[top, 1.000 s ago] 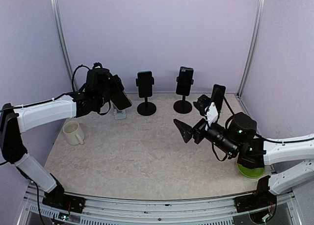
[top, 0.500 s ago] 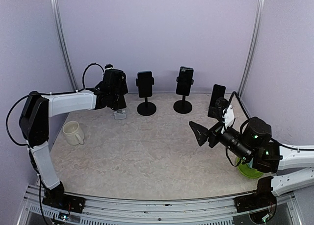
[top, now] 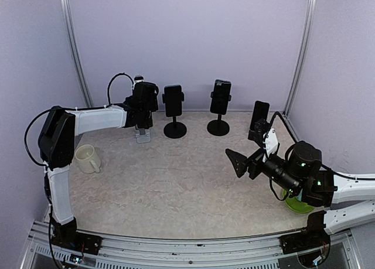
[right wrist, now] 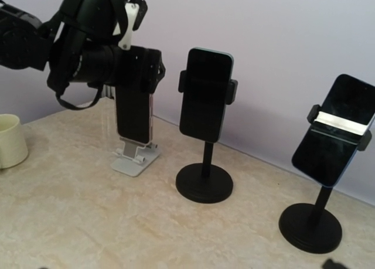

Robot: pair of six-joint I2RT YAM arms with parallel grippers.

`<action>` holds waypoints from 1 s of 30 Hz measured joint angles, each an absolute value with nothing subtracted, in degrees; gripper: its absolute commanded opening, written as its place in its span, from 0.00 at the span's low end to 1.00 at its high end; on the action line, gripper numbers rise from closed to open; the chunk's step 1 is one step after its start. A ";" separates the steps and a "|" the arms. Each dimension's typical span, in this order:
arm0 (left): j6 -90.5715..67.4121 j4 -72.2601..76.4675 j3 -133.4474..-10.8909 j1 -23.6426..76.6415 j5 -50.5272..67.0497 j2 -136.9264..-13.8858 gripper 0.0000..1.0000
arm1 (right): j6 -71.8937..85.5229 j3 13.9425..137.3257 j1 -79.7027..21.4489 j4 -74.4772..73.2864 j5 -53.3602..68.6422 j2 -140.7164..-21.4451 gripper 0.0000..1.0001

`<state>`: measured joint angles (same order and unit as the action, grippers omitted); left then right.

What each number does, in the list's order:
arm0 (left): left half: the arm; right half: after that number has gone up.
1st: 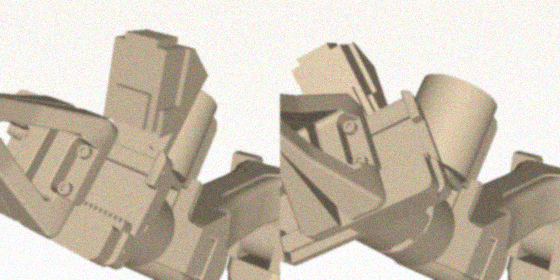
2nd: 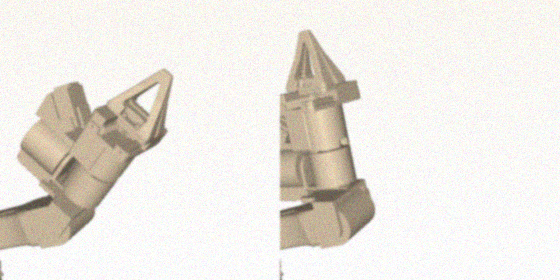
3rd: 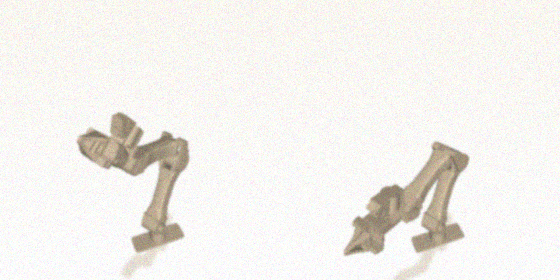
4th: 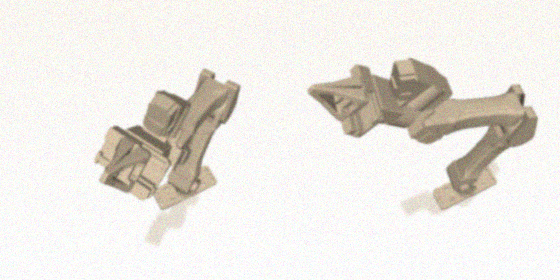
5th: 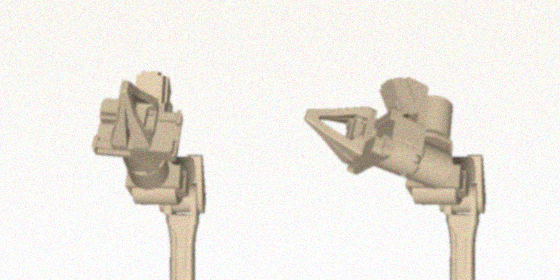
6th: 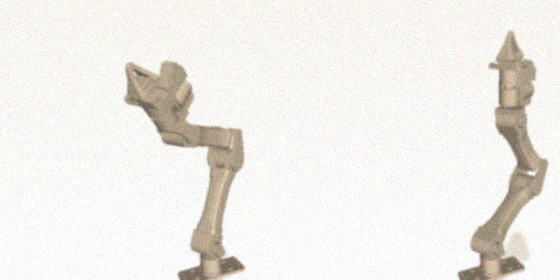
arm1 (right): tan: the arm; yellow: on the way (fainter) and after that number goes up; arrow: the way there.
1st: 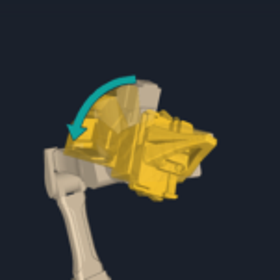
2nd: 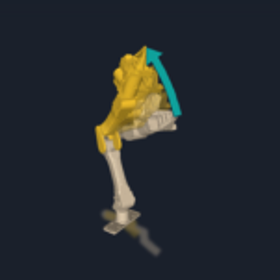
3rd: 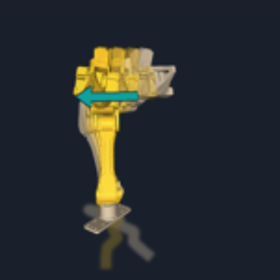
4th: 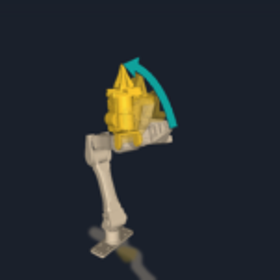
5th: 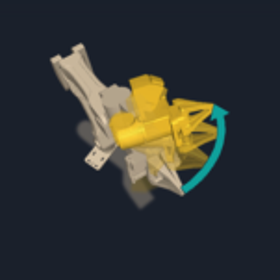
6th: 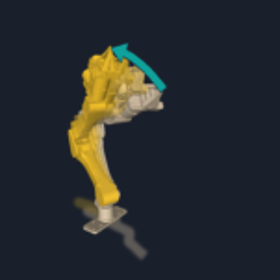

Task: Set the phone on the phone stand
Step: Install the phone onto the phone stand.

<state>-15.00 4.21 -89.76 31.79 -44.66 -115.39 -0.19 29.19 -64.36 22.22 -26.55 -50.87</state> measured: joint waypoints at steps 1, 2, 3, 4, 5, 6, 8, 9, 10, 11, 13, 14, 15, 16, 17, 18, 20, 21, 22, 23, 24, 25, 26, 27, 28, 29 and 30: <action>-14.90 4.19 -89.80 31.79 -44.84 -115.79 0.17 | -0.21 29.19 -64.36 22.09 -26.65 -50.87 1.00; -14.79 4.19 -89.93 31.79 -45.08 -116.20 0.17 | -0.21 29.19 -64.36 22.04 -26.72 -50.87 1.00; -14.66 4.12 -90.11 31.77 -45.19 -116.55 0.17 | -0.23 29.19 -64.36 22.02 -26.79 -50.87 1.00; -14.57 4.14 -90.17 31.73 -45.32 -116.77 0.17 | -0.25 29.19 -64.36 22.02 -26.85 -50.87 1.00; -14.46 4.12 -90.17 31.68 -45.41 -116.86 0.17 | -0.25 29.19 -64.36 22.02 -26.87 -50.87 1.00; -14.41 4.12 -90.17 31.62 -45.47 -116.88 0.17 | -0.27 29.19 -64.36 22.02 -26.87 -50.89 1.00; -14.26 4.16 -90.17 31.42 -45.54 -116.88 0.17 | -0.30 29.19 -64.36 22.04 -26.87 -50.98 1.00; -14.20 4.19 -90.17 31.27 -45.54 -116.88 0.17 | -0.30 29.19 -64.36 22.06 -26.87 -51.16 1.00; -14.11 4.21 -90.19 31.14 -45.54 -116.97 0.17 | -0.30 29.19 -64.36 22.04 -26.87 -51.37 1.00; -14.06 4.23 -90.19 30.92 -45.54 -117.08 0.17 | -0.30 29.19 -64.36 22.06 -26.87 -51.57 1.00; -14.04 4.25 -90.19 30.46 -45.54 -117.51 0.17 | -0.30 29.19 -64.38 22.04 -26.85 -51.92 1.00; -14.04 4.25 -90.19 30.26 -45.52 -117.73 0.17 | -0.30 29.19 -64.38 22.04 -26.85 -51.99 1.00; -14.06 4.25 -90.19 30.00 -45.52 -118.06 0.17 | -0.30 29.19 -64.38 22.06 -26.85 -52.03 1.00; -14.06 4.25 -90.19 29.82 -45.45 -118.34 0.17 | -0.30 29.19 -64.38 22.04 -26.85 -52.03 1.00; -14.06 4.25 -90.19 29.61 -45.45 -118.61 0.17 | -0.30 29.19 -64.38 22.04 -26.85 -52.03 1.00; -14.11 4.25 -90.19 29.56 -45.36 -118.80 0.17 | -0.30 29.19 -64.38 22.04 -26.85 -52.03 1.00; -14.11 4.25 -90.19 29.39 -45.23 -119.11 0.17 | -0.30 29.19 -64.38 22.06 -26.85 -52.03 1.00; -14.11 4.27 -90.19 29.32 -45.19 -119.17 0.17 | -0.27 29.19 -64.38 22.04 -26.85 -52.05 1.00; -14.11 4.27 -90.19 29.32 -45.15 -119.20 0.17 | -0.27 29.19 -64.38 22.04 -26.85 -52.07 1.00; -14.11 4.27 -90.21 29.32 -45.08 -119.24 0.17 | -0.27 29.19 -64.38 22.04 -26.85 -52.07 1.00; -14.11 4.27 -90.21 29.32 -45.04 -119.33 0.17 | -0.27 29.19 -64.38 22.04 -26.85 -52.07 1.00; -14.11 4.29 -90.26 29.32 -44.99 -119.39 0.17 | -0.27 29.19 -64.38 22.04 -26.85 -52.07 1.00; -14.11 4.32 -90.28 29.32 -44.91 -119.46 0.17 | -0.27 29.19 -64.38 22.04 -26.85 -52.07 1.00; -14.11 4.32 -90.28 29.32 -44.80 -119.55 0.17 | -0.27 29.19 -64.38 22.04 -26.85 -52.07 1.00; -14.11 4.36 -90.28 29.32 -44.66 -119.66 0.17 | -0.27 29.19 -64.38 22.04 -26.85 -52.07 1.00; -14.13 4.40 -90.28 29.32 -44.56 -119.70 0.17 | -0.27 29.19 -64.38 22.04 -26.85 -52.07 1.00; -14.13 4.47 -90.28 29.32 -44.36 -119.83 0.17 | -0.27 29.19 -64.38 22.04 -26.85 -52.07 1.00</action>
<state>-14.13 4.47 -90.28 29.32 -44.36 -119.83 -0.27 29.19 -64.38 22.04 -26.85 -52.07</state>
